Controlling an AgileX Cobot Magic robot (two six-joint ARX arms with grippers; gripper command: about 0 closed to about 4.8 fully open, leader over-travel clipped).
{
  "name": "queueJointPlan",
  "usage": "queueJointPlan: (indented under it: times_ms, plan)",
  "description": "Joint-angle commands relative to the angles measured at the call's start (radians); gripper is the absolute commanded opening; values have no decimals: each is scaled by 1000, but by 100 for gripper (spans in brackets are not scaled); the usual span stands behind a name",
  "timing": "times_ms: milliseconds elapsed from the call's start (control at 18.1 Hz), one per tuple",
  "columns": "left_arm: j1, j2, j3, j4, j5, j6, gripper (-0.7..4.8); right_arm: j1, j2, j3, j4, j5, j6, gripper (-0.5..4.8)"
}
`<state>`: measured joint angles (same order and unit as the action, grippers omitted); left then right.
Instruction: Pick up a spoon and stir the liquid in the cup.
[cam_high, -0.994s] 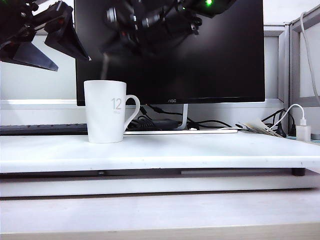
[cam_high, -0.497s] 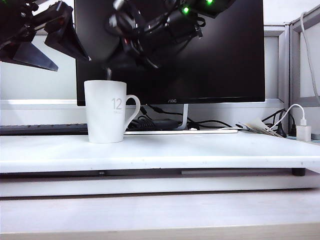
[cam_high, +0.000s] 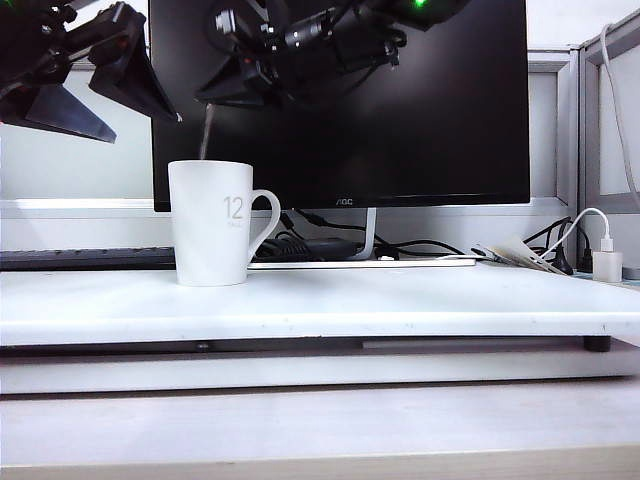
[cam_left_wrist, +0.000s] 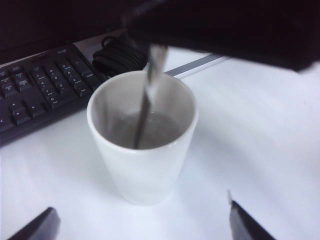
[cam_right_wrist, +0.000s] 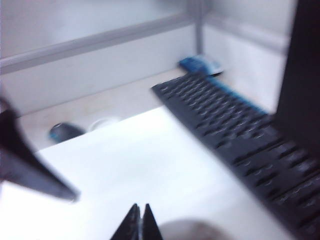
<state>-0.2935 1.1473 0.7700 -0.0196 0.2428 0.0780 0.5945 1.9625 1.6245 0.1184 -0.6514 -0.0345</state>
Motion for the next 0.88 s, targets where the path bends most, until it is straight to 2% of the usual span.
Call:
queueJointPlan:
  times_ms: [55, 276, 387, 442, 608, 718, 884]
  plan:
    - [1, -3, 3, 14, 1, 4, 479, 1, -24, 4, -118, 46, -52, -6]
    - [1, -3, 3, 14, 1, 4, 479, 1, -35, 4, -173, 217, -100, -6]
    - [1, -3, 3, 14, 2, 4, 479, 1, -35, 4, -139, 234, -100, -6]
    - [1, -3, 3, 14, 1, 4, 479, 1, -35, 4, -89, 224, -100, -6]
    - [1, -3, 3, 14, 1, 4, 479, 2, -35, 5, -28, 92, -100, -6]
    - [1, -3, 3, 14, 1, 4, 479, 2, -37, 5, -60, 28, -100, -6]
    - [1, -3, 3, 14, 1, 4, 479, 1, -37, 5, -176, 31, -101, -6]
